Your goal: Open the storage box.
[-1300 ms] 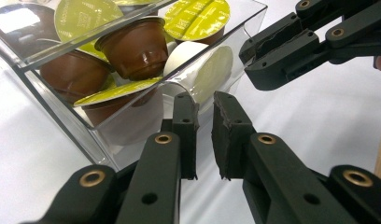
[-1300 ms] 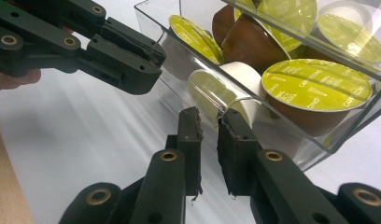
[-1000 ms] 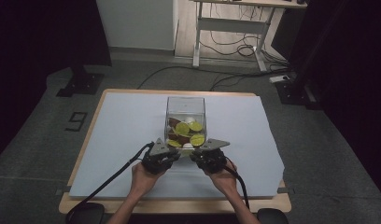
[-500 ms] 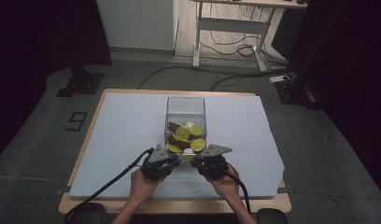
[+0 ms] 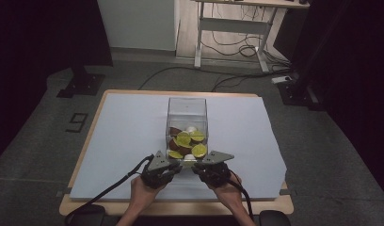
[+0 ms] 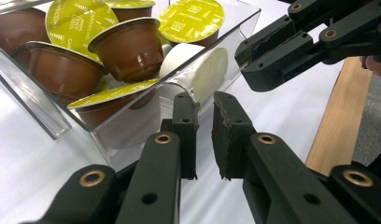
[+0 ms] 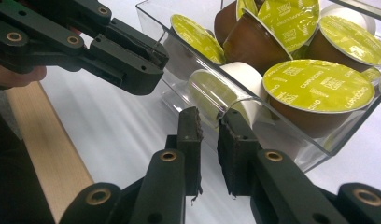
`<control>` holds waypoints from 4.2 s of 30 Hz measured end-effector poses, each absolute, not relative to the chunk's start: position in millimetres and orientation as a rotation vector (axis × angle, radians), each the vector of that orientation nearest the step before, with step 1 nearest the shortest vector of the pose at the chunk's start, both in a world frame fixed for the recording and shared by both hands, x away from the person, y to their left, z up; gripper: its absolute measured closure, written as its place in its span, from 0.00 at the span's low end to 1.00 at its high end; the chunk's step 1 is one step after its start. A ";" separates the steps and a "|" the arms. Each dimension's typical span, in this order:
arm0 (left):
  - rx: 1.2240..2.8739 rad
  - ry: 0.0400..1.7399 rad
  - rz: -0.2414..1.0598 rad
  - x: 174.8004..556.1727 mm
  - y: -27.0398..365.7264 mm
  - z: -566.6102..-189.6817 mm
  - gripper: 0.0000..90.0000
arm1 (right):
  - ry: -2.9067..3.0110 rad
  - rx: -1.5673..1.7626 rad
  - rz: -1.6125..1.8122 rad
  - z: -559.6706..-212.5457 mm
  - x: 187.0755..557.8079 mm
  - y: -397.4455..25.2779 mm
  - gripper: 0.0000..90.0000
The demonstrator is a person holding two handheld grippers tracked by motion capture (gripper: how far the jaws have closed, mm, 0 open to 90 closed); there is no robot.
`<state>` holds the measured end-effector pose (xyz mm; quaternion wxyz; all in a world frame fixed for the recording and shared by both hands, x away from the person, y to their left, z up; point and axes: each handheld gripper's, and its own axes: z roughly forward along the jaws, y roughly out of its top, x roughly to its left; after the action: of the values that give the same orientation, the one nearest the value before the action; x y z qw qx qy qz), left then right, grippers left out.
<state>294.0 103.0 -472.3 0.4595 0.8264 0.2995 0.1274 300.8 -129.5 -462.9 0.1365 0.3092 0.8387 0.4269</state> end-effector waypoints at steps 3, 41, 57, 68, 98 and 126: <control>2.038 0.738 0.311 291.1 102.8 -471.9 0.88 | 2.432 0.887 1.234 -462.9 298.3 -129.8 0.87; 2.081 0.667 0.286 265.9 103.0 -477.8 0.87 | 2.504 0.844 1.205 -465.7 272.4 -130.1 0.87; 2.088 0.687 0.280 263.3 118.7 -479.1 0.82 | 2.511 0.869 1.215 -464.1 271.1 -142.5 0.84; 2.098 0.698 0.297 262.4 131.2 -476.1 0.81 | 2.499 0.896 1.194 -462.2 271.7 -153.6 0.83; 2.066 0.778 0.330 280.2 167.0 -469.6 0.81 | 2.411 1.056 1.202 -451.9 287.4 -189.2 0.87; 2.078 0.839 0.400 310.3 180.0 -480.4 0.65 | 2.402 1.069 1.155 -453.7 335.5 -207.2 0.67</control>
<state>310.3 180.0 -480.4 0.4192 0.8288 0.3346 0.1595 335.5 -207.2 -453.7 0.1347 0.3689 0.8288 0.3986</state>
